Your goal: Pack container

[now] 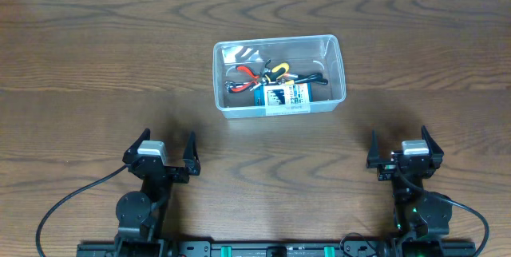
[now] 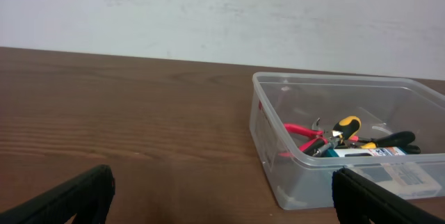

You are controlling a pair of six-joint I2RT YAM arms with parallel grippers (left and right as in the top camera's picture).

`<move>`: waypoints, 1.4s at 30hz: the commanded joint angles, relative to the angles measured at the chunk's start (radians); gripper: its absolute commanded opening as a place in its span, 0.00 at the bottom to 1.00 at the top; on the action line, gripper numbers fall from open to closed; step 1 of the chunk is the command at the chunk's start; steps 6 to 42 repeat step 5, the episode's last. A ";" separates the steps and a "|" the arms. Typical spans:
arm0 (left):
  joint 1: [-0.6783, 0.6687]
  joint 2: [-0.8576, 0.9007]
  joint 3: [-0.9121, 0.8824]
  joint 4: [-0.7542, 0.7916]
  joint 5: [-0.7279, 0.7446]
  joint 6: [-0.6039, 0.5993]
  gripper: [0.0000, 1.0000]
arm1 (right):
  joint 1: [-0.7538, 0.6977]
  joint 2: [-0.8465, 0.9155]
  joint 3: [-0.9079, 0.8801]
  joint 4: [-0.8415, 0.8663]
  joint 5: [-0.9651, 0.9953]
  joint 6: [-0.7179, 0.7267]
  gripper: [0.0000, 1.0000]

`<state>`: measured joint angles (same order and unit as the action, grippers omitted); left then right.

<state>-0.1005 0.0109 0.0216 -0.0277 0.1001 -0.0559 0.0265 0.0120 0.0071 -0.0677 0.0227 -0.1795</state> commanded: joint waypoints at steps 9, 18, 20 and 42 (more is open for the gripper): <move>-0.004 -0.006 -0.018 -0.035 0.003 -0.010 0.98 | -0.001 -0.007 -0.002 -0.005 0.011 0.018 0.99; -0.004 -0.006 -0.018 -0.035 0.003 -0.010 0.98 | -0.001 -0.007 -0.002 -0.005 0.011 0.018 0.99; -0.004 -0.006 -0.018 -0.035 0.003 -0.010 0.98 | -0.001 -0.007 -0.002 -0.005 0.011 0.018 0.99; -0.004 -0.006 -0.018 -0.035 0.003 -0.010 0.98 | -0.001 -0.007 -0.002 -0.005 0.011 0.018 0.99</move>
